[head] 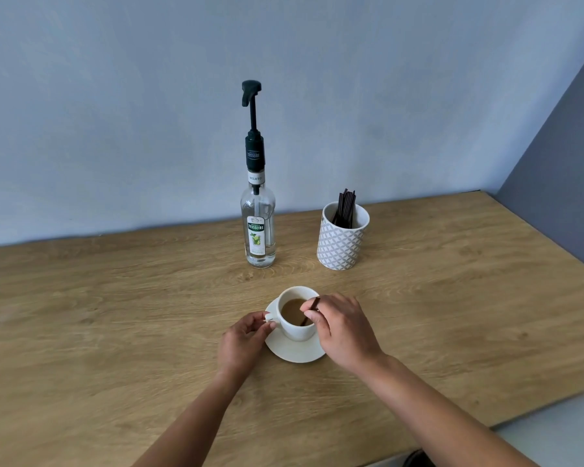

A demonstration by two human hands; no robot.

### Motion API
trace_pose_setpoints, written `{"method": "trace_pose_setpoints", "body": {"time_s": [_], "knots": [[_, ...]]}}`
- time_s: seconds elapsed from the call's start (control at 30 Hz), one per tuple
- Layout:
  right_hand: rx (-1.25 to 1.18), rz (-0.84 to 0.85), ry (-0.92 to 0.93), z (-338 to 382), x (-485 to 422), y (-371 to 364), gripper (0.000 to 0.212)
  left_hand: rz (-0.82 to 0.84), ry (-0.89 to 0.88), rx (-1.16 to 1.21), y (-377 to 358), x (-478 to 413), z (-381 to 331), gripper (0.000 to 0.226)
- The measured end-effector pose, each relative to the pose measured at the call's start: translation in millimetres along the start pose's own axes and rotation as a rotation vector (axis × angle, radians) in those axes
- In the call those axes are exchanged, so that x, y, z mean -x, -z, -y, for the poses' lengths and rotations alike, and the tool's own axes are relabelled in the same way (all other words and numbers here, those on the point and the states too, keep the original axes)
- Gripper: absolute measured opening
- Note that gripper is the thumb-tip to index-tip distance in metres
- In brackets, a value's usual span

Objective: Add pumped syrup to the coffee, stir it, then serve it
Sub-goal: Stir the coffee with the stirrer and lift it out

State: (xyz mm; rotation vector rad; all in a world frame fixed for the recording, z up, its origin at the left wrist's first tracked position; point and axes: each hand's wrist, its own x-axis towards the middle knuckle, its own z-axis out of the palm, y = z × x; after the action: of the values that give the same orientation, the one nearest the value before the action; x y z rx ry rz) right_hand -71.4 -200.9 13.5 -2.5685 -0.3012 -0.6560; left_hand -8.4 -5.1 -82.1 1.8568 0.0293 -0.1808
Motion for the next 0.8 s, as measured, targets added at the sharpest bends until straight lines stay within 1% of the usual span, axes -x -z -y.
{"method": "trace_pose_setpoints", "body": {"time_s": [0.13,0.33,0.57,0.8], "knots": [[0.021,-0.010,-0.012,-3,-4,2,0.010,0.000,0.005,0.004,0,0,-1,0.017],[0.093,0.028,-0.007,-10,1,6,0.015,0.001,0.021,0.008,-1,2,-4,0.019],[0.012,0.007,0.036,2,3,2,0.011,-0.014,0.021,-0.019,0,3,-5,0.015],[0.087,0.003,0.002,-2,3,2,0.021,-0.029,0.023,-0.036,-1,5,-8,0.013]]}}
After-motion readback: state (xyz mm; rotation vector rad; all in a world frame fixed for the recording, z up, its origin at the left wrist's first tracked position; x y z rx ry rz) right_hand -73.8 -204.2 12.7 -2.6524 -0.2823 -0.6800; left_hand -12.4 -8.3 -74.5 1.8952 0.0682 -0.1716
